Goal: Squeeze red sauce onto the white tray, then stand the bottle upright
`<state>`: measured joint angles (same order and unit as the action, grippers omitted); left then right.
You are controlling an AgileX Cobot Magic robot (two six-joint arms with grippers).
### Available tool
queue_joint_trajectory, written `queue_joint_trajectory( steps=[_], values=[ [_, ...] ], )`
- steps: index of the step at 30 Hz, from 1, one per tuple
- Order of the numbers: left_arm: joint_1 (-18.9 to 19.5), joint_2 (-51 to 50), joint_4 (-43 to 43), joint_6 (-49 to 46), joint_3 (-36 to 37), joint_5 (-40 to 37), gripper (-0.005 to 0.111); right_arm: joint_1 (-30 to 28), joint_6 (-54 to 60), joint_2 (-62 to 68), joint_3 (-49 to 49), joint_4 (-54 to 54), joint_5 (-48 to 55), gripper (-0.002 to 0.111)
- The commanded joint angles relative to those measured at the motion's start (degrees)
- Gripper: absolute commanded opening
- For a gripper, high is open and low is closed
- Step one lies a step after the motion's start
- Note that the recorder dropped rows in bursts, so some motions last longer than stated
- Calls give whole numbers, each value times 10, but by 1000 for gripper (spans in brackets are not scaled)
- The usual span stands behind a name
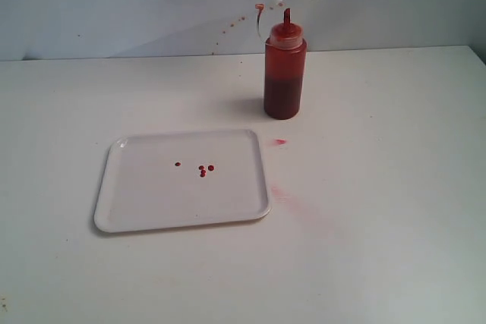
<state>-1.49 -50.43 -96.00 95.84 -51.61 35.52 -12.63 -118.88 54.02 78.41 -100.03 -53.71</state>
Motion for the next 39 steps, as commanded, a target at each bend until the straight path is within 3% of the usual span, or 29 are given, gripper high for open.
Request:
queue_joint_trajectory(
  steps=[1, 14, 18, 23, 25, 33, 36, 39],
  values=[
    [-4, 26, -15, 7, 3, 33, 0, 1, 2, -19, -63, 1, 27, 0],
    [-4, 79, -38, 7, 3, 15, 0, 1, 0, -15, -73, 1, 19, 0],
    [-4, 181, -39, 54, 21, -3, 0, 1, 0, -15, -73, 1, 19, 0],
    [-4, 341, -39, 206, 87, -149, 0, 1, 1, -15, -73, 1, 19, 0],
    [-4, 388, -39, 218, 102, -180, 0, 1, 1, -15, -73, 1, 19, 0],
    [-4, 481, -39, 268, 124, -194, 0, 1, 1, -15, -73, 1, 19, 0],
    [-4, 482, -30, 202, 146, -186, 0, 1, 1, -15, -73, 1, 19, 0],
    [-4, 482, 150, -24, 210, -188, 0, 1, -1, -15, -73, 1, 19, 0]
  ],
)
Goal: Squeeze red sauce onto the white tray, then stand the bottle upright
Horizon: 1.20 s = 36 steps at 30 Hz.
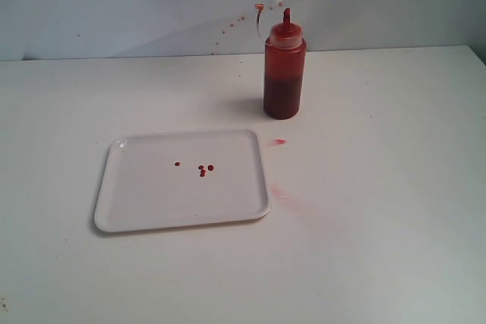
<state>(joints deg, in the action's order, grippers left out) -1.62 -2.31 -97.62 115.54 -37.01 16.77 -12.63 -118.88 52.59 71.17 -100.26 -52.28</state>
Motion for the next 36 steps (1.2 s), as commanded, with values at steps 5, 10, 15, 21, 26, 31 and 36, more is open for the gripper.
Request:
queue_joint_trajectory(
  steps=[5, 10, 15, 21, 26, 31, 36],
  values=[
    [-3, 1, 651, -617, 196, -94, 0, 1, -1, -1, -1, 3, 4, 0],
    [-3, 1, 910, -986, 280, -205, 0, 1, -1, -1, -1, 3, 4, 0],
    [-3, 1, 897, -1040, 319, -253, 0, 1, 1, -1, -1, 3, 4, 0],
    [-3, 1, 872, -1041, 366, -256, 0, 1, 1, -1, -1, 3, 4, 0],
    [0, 3, 859, -1041, 370, -327, 0, 1, 0, -1, -1, 3, 4, 0],
    [50, 23, 868, -1037, 370, -337, 0, 1, -1, -1, -1, 3, 4, 0],
    [78, 23, 883, -1011, 370, -358, 0, 1, -1, -1, -1, 3, 4, 0]
  ],
)
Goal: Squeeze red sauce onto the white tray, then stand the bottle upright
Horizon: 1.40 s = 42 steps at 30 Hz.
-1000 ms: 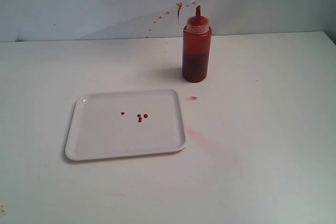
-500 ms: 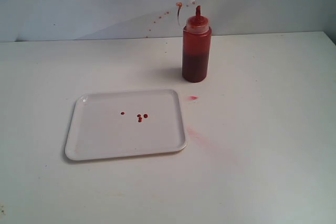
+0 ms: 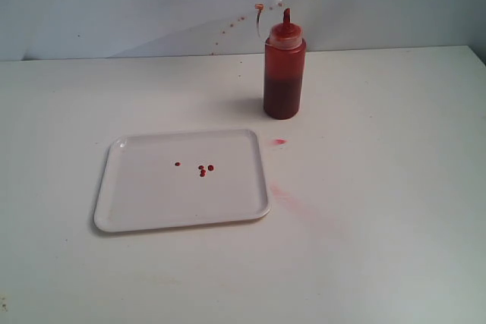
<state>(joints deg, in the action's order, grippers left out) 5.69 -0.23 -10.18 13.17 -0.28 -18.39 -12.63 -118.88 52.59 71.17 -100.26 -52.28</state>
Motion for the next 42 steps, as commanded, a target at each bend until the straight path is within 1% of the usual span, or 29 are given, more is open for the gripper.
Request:
queue_joint_trajectory(
  steps=[1, 35, 39, 41, 42],
  values=[
    [4, 2, 9, 14, 3, -7, 0, 1, 0, -1, -1, 3, 4, 0],
    [0, 2, 7, 14, 3, -10, 0, 1, 7, -1, -1, 3, 6, 0],
    [0, 2, 7, 14, 3, -10, 0, 0, 13, -26, -14, 3, 32, 0],
    [0, 2, 7, 14, 3, -10, 0, 0, 21, -66, -42, 3, 78, 0],
    [0, 2, 7, 14, 3, -10, 0, 0, 21, -94, -64, 3, 117, 0]
  ],
)
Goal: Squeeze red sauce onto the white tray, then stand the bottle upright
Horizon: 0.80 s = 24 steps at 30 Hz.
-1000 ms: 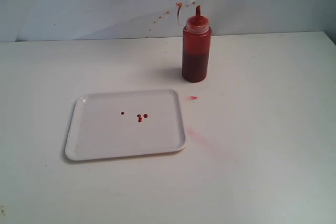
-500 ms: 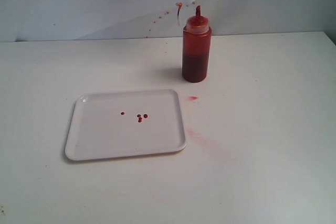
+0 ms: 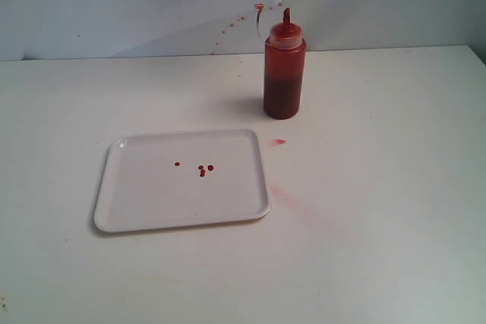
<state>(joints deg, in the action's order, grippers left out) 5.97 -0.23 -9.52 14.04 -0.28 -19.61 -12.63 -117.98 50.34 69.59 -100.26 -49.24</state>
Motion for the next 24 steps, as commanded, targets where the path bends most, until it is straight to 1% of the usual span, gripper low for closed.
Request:
queue_joint_trajectory(
  steps=[1, 4, 8, 11, 16, 21, 22, 23, 24],
  values=[
    [-3, 2, 0, 5, 3, 2, 0, 0, 12, -104, -74, 3, 132, 0],
    [-3, 2, 0, 5, 3, 2, 0, 0, -9, -207, -162, 3, 251, 0],
    [-3, 2, 0, 5, 3, 2, 0, 1, -16, -312, -250, 22, 333, 0],
    [-3, 2, 0, 5, 3, 2, 0, 1, -16, -376, -294, 50, 338, 0],
    [-3, 2, 0, 5, 3, 2, 0, 1, -16, -428, -363, 177, 338, 0],
    [-3, 2, 0, 4, 3, 2, 0, 1, -11, -429, -426, 202, 341, 0],
    [-3, 2, 0, 4, 3, 2, 0, 1, 6, -429, -439, 205, 341, 0],
    [-3, 2, 0, 4, 3, 2, 0, 1, 55, -429, -451, 234, 337, 0],
    [-3, 2, 0, 4, 3, 2, 0, 1, 146, -429, -465, 281, 332, 0]
  ],
)
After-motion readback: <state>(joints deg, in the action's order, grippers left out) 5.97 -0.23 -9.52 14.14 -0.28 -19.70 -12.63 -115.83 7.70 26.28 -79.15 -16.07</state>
